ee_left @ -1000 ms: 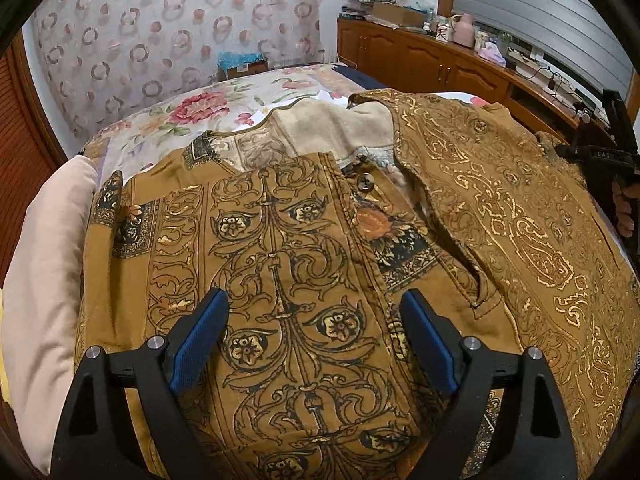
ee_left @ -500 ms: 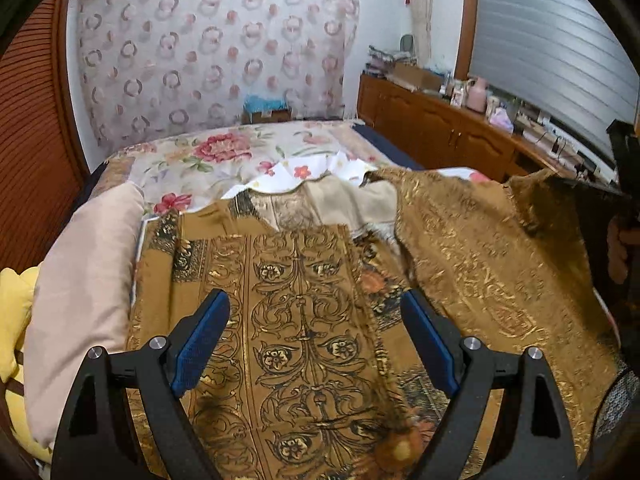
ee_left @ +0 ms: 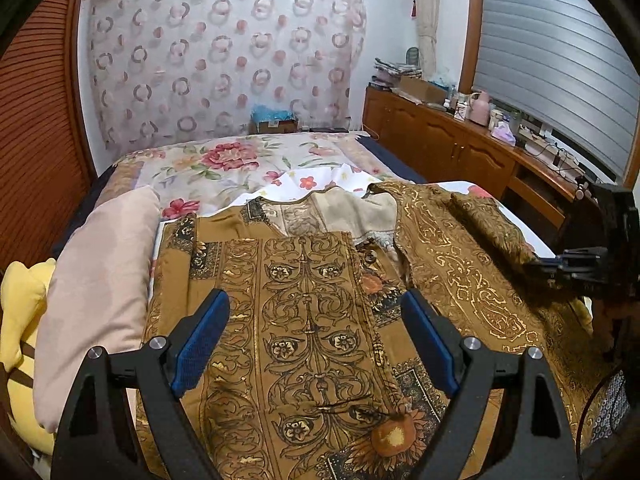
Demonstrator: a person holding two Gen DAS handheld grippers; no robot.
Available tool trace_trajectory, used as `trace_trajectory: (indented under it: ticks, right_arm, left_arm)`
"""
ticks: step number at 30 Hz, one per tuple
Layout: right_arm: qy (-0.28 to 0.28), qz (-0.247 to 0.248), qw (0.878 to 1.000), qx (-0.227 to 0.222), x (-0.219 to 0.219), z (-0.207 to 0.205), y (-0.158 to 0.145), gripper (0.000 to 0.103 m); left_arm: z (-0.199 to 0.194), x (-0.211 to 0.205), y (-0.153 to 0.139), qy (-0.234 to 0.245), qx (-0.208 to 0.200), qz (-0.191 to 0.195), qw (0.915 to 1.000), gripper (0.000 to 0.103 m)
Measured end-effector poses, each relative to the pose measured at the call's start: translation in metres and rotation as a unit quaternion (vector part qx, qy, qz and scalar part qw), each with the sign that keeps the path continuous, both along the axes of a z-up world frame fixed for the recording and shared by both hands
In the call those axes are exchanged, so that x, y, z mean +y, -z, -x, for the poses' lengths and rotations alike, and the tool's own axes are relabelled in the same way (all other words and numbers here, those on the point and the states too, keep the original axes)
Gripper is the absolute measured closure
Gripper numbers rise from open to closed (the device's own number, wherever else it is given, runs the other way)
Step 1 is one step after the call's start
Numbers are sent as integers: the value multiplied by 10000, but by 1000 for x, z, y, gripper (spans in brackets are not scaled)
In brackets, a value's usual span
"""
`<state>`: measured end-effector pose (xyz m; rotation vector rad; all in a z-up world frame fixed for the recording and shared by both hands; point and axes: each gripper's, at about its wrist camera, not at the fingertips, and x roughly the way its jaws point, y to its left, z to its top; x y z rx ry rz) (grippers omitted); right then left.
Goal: Fold small clothes
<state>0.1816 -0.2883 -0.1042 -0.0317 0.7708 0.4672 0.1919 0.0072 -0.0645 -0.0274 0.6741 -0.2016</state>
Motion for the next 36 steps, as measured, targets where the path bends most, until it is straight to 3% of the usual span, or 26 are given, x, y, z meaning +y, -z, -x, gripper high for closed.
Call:
trace_trajectory:
  ticks: [6, 9, 17, 26, 34, 36]
  right_arm:
    - [88, 134, 9999, -18, 5, 1, -11, 62]
    - [120, 134, 9997, -158, 18, 1, -29, 61]
    - [593, 297, 9973, -321, 10, -34, -34, 61]
    - [840, 165, 9963, 29, 6, -106, -12, 61]
    - [793, 96, 9968, 52, 10, -130, -14, 69]
    - [783, 118, 9968, 58, 9, -133, -10, 82]
  left_arm:
    - [1, -1, 2, -27, -10, -1, 10000, 15]
    - [1, -1, 2, -18, -6, -12, 10000, 15]
    - [2, -1, 2, -18, 4, -9, 10000, 15]
    - [4, 2, 7, -110, 55, -28, 9999, 15]
    - [2, 8, 12, -168, 112, -33, 9998, 15]
    - [2, 7, 13, -165, 117, -49, 9998, 15]
